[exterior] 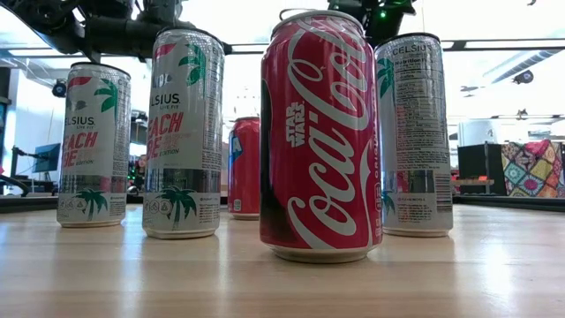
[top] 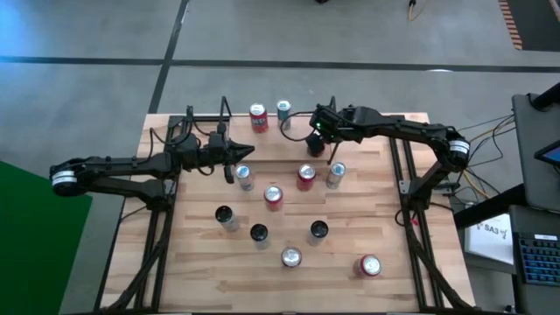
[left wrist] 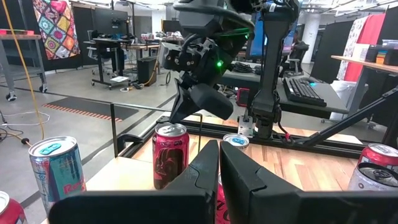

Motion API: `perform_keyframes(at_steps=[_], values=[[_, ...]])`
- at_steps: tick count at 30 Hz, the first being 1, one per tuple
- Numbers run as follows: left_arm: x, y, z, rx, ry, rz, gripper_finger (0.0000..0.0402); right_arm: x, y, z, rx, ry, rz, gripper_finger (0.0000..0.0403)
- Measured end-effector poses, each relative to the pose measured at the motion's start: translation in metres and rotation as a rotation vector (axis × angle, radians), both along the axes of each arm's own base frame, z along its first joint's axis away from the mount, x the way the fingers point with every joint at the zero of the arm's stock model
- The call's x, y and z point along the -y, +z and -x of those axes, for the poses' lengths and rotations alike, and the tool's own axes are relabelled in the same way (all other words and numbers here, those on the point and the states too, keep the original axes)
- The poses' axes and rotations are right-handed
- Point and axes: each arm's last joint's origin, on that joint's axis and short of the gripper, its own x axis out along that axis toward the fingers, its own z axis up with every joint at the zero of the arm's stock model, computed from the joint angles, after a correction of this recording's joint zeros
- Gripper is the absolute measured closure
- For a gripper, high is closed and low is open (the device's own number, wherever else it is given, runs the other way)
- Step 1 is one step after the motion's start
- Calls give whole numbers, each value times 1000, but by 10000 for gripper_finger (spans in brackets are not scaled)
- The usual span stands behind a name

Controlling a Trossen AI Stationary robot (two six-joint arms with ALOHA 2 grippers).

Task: Place canned beverage on shelf
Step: Put the bottom right red soda can on the shelf

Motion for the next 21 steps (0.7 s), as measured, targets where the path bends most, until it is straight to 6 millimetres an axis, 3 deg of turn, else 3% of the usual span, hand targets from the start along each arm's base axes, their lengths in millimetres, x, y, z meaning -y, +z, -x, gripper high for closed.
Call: perform_keyframes(at_steps=[21], values=[[0, 0, 0, 0, 0, 0, 402, -5, 1, 0, 19, 7, -63, 394]])
